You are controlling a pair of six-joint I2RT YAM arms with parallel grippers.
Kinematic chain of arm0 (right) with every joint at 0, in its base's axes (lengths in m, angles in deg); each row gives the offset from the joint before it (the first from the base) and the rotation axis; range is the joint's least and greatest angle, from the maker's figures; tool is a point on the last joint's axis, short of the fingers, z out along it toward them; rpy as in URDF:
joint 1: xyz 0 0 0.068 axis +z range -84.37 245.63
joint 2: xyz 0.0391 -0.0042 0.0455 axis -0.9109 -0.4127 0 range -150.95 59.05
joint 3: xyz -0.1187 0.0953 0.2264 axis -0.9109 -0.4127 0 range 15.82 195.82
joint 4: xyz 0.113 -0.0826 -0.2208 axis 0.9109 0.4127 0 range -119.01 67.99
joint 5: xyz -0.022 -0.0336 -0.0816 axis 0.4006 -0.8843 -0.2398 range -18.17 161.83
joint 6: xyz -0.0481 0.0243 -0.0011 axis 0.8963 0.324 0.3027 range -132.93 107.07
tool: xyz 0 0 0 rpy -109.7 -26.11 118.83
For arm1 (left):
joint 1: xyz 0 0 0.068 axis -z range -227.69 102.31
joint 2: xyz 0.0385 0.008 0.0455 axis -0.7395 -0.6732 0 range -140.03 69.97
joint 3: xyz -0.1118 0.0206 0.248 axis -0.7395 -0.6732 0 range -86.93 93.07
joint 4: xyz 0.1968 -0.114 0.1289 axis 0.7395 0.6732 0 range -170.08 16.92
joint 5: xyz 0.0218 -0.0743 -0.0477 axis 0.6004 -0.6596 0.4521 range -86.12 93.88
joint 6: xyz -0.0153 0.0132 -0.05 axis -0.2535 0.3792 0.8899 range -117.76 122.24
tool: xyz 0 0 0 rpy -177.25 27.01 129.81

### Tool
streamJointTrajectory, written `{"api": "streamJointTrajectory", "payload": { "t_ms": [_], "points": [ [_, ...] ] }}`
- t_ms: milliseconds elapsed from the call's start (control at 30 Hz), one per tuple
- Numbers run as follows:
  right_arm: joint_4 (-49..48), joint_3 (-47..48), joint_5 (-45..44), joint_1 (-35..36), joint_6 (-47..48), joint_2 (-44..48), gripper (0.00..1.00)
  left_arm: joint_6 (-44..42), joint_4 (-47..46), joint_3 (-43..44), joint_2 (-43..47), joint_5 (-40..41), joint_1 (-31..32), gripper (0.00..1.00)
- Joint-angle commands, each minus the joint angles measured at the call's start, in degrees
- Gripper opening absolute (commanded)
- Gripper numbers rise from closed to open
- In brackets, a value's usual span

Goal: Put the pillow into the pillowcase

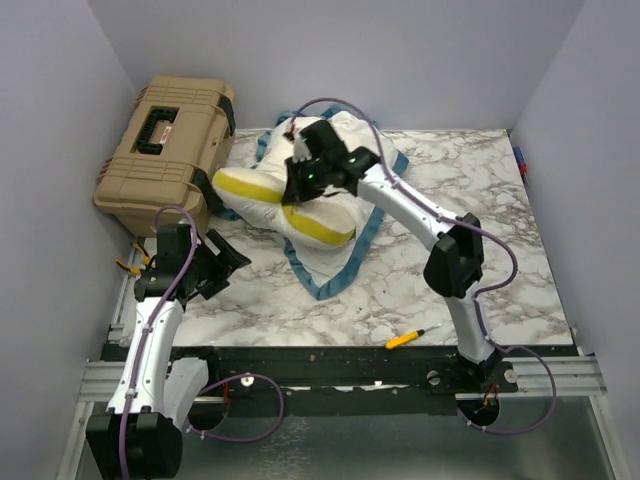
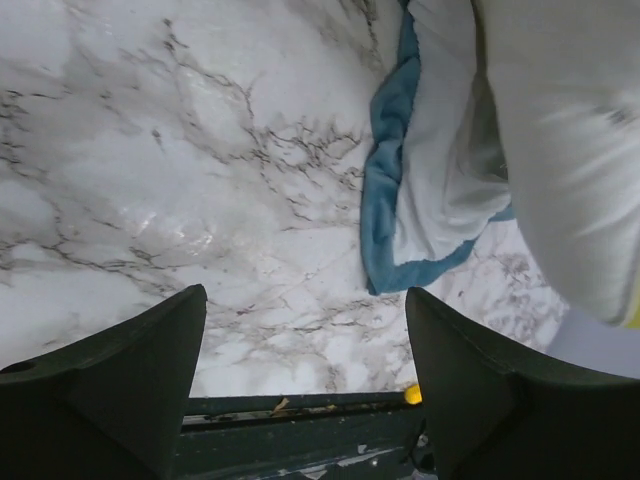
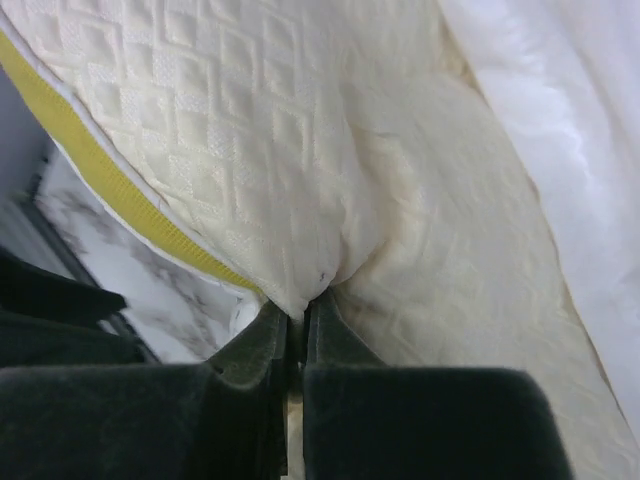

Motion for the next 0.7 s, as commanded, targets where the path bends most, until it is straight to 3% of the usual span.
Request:
{"api": "streamJointTrajectory", "payload": {
  "t_ms": [0, 67, 167, 400, 667],
  "points": [
    [-6.36, -2.60, 18.76, -12.77, -16.54, 3.35, 0.00, 4.96, -8.18, -4.47, 1.06, -9.33, 1.18, 0.82],
    [-15.07, -8.78, 27.09, -17.69, -24.25, 6.03, 0.00, 7.56, -11.94, -6.44, 0.79, -8.75, 1.98, 0.82],
    [-25.05, -15.59, 32.86, -22.66, -32.83, 8.91, 0.00, 13.48, -21.51, -9.91, -2.10, -7.48, 7.25, 0.82],
    [-23.59, -15.23, 33.99, -25.45, -32.24, 10.00, 0.00, 18.32, -34.39, -4.19, -21.81, 6.83, 23.30, 0.81],
    [-22.35, -16.35, 33.45, -25.59, -31.46, 11.81, 0.00, 19.92, -39.61, 7.45, -43.88, 18.86, 27.06, 0.83]
  ]
}}
